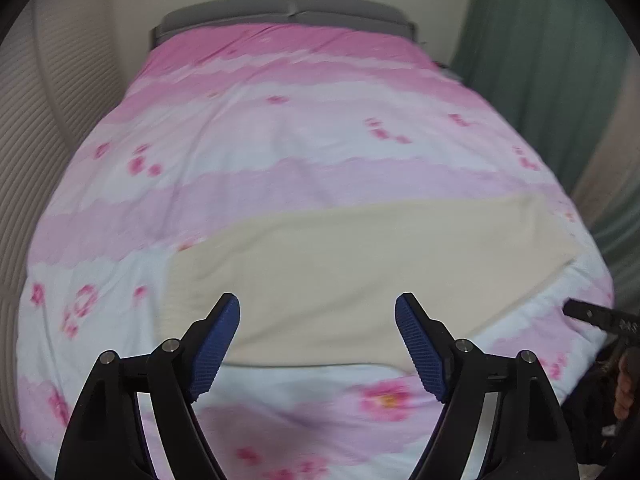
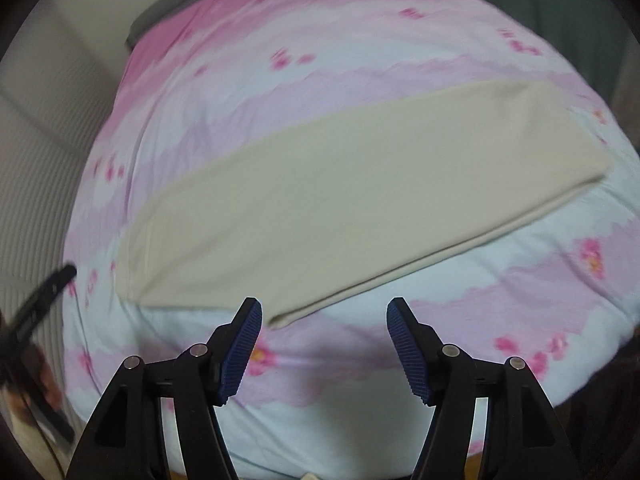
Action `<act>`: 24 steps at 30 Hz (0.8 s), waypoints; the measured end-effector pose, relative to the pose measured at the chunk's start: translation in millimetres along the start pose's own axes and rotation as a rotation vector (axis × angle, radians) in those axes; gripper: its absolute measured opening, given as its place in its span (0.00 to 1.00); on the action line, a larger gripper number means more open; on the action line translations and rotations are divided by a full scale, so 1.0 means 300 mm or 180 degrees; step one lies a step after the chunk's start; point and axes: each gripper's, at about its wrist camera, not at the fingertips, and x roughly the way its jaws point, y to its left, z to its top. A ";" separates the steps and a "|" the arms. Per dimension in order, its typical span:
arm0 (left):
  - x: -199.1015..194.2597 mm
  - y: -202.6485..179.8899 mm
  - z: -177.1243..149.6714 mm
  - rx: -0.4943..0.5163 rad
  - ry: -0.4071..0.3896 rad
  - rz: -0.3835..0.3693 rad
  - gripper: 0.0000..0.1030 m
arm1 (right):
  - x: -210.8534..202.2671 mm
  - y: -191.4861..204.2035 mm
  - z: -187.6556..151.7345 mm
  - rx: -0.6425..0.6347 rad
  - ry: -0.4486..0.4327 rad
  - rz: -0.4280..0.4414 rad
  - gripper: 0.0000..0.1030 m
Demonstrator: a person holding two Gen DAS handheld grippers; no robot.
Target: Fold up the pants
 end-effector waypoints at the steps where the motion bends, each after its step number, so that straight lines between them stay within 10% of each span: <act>1: -0.009 -0.052 0.009 0.0038 -0.0023 -0.0056 0.79 | -0.039 -0.051 0.008 0.0066 -0.0107 -0.0006 0.64; 24: 0.242 -1.347 0.393 0.1266 -0.0157 -0.0618 0.83 | -0.250 -1.135 0.278 0.0944 -0.0672 0.0039 0.64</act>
